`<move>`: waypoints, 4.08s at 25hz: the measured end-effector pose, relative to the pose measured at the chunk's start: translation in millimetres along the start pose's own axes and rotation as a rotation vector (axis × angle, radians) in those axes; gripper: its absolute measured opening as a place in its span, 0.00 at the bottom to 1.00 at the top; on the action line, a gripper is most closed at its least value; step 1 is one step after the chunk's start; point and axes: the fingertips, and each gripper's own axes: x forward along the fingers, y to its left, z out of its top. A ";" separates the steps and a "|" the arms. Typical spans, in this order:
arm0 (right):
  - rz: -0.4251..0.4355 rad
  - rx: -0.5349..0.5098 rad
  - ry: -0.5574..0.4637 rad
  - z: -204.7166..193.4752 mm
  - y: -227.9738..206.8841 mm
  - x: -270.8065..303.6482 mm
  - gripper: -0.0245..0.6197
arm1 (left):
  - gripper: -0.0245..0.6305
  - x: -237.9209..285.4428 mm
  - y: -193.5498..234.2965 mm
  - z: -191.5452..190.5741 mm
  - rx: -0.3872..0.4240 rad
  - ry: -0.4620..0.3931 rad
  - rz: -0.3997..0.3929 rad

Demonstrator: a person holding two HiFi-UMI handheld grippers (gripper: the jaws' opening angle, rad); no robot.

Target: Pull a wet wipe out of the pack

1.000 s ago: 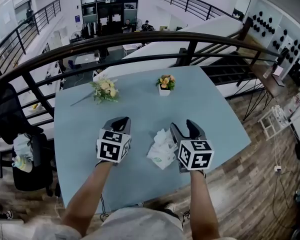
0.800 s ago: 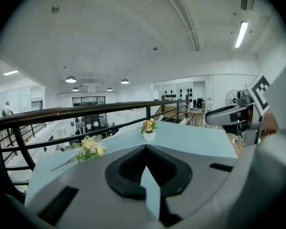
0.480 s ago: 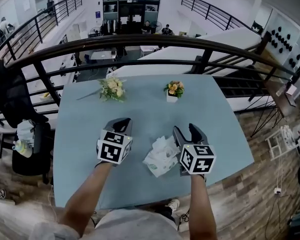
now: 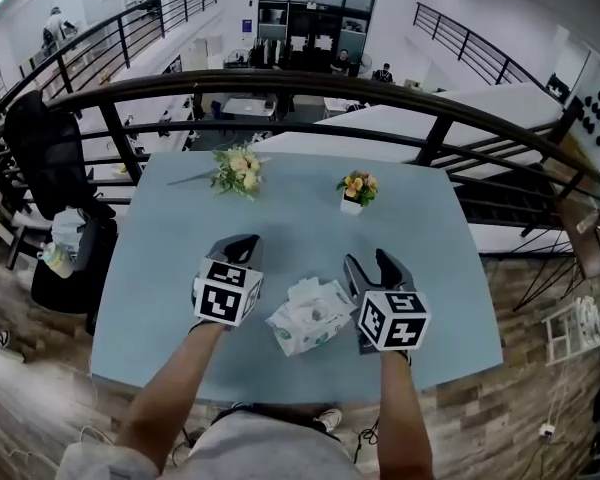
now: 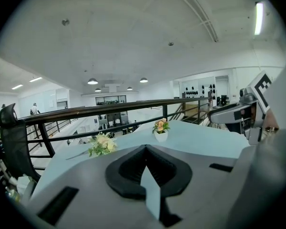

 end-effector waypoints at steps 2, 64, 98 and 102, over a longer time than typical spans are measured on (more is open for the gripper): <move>0.028 -0.007 0.001 1.1 -1.5 -0.8 0.42 | 0.03 -4.1 -3.9 1.3 -0.011 -0.001 0.026; 0.427 -0.024 0.349 -139.1 92.1 16.5 0.41 | 0.03 -41.2 -31.5 -50.4 -0.078 0.071 0.156; 0.423 -0.011 0.397 -154.9 97.5 19.5 0.06 | 0.03 -38.9 -25.6 -57.0 -0.066 0.092 0.143; 0.413 -0.012 0.386 -150.5 93.2 19.8 0.06 | 0.03 -37.3 -26.4 -55.5 -0.063 0.090 0.139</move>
